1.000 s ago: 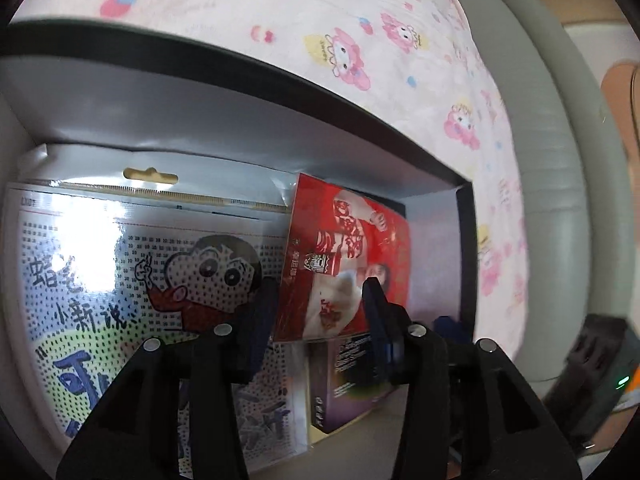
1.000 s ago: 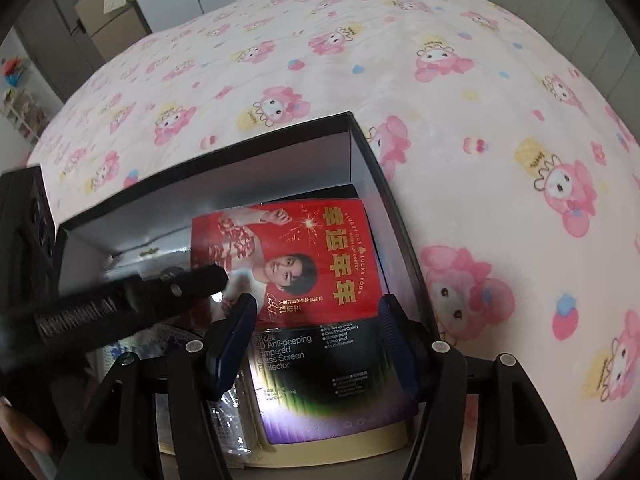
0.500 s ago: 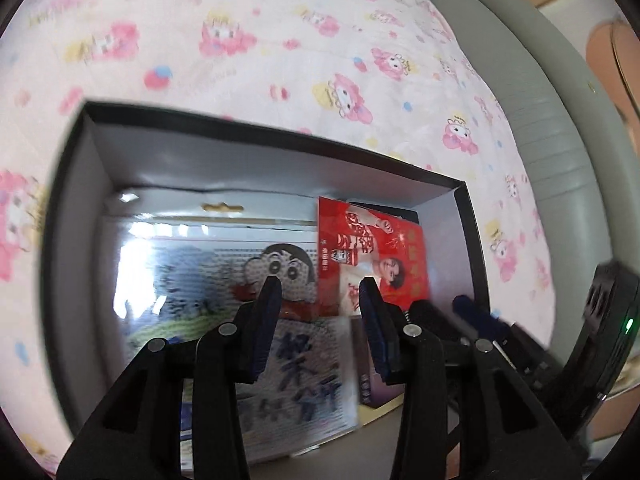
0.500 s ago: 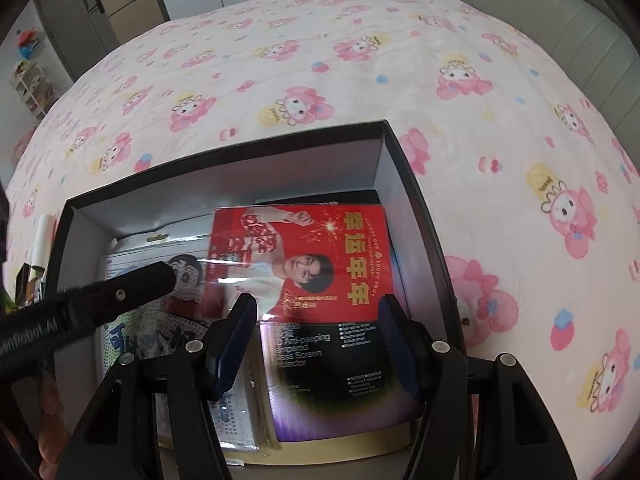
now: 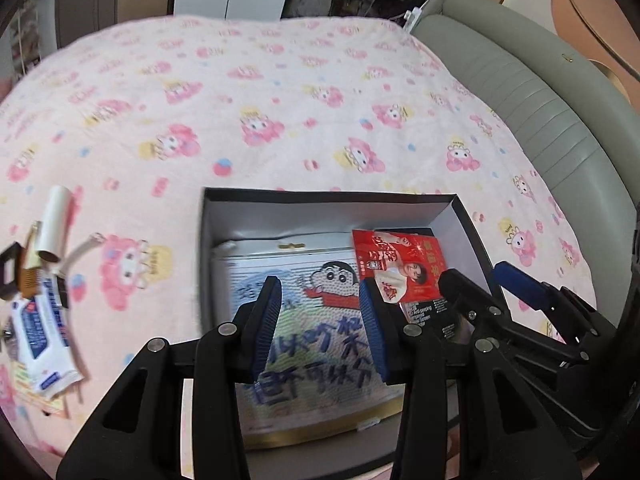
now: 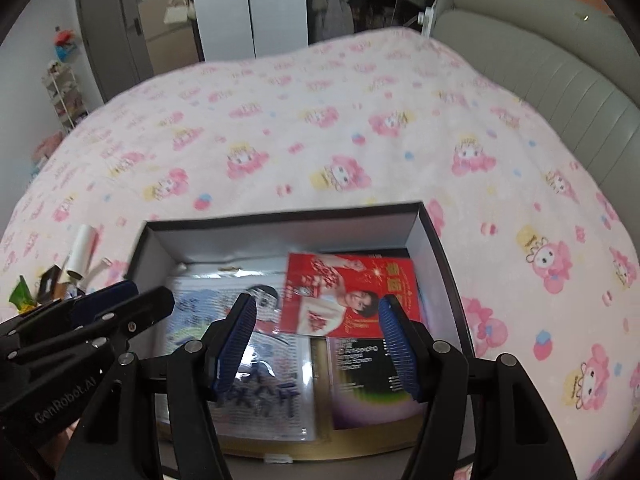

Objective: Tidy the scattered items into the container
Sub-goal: 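Withdraw the right gripper and reach toward the white alcohol wipes pack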

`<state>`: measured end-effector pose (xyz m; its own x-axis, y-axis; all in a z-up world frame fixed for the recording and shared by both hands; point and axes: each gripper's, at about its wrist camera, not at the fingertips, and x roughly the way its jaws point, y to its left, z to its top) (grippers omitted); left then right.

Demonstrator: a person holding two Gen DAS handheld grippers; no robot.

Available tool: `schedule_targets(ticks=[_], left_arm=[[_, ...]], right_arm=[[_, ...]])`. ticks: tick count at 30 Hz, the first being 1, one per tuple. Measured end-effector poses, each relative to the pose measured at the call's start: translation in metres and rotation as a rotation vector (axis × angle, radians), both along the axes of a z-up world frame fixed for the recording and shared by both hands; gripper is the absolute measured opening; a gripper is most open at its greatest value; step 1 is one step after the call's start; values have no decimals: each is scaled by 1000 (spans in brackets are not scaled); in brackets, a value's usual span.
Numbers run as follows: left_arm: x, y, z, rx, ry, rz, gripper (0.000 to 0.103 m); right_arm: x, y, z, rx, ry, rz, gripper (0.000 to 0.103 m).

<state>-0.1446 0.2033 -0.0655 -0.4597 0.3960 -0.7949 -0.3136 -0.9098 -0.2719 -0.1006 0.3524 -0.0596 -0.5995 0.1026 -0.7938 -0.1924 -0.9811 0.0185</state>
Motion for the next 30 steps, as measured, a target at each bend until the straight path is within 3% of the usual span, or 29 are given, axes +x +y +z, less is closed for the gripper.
schedule_targets(ticks=[14, 21, 30], left_arm=[[71, -63, 46, -124, 167, 40, 46], [88, -105, 51, -135, 182, 108, 52], [95, -153, 53, -159, 198, 179, 52]], right_arm=[[62, -67, 39, -31, 119, 47, 62], [77, -107, 54, -21, 160, 102, 62], [77, -156, 53, -28, 152, 166, 62]])
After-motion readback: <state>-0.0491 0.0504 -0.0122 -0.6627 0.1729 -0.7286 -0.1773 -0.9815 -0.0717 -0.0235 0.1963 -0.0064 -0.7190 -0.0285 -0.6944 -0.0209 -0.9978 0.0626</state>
